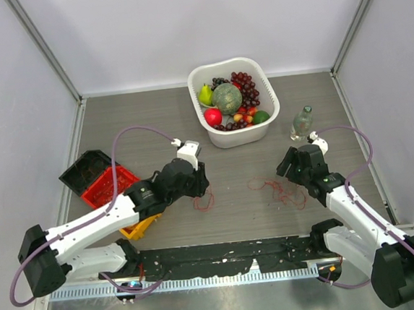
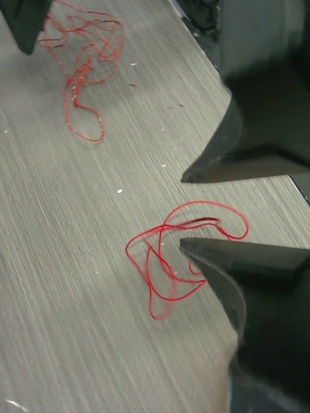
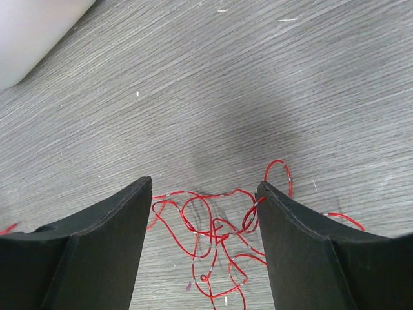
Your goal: Untangle the cables
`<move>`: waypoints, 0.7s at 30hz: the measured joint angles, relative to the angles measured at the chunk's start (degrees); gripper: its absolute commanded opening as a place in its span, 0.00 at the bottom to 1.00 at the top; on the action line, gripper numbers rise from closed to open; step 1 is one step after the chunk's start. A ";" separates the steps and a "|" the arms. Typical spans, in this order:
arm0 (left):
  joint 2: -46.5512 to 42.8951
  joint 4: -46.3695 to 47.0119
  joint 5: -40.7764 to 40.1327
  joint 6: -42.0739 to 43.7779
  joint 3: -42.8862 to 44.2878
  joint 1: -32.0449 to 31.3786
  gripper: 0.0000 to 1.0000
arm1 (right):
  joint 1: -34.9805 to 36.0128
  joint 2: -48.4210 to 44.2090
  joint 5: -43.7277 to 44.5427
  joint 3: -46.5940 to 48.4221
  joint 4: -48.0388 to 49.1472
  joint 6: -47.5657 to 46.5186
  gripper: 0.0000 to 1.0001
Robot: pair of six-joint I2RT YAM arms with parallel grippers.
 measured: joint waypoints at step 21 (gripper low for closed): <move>24.30 -9.35 -9.66 -0.81 8.31 -2.99 0.88 | 0.00 -1.31 -3.15 -1.42 1.66 -0.63 0.70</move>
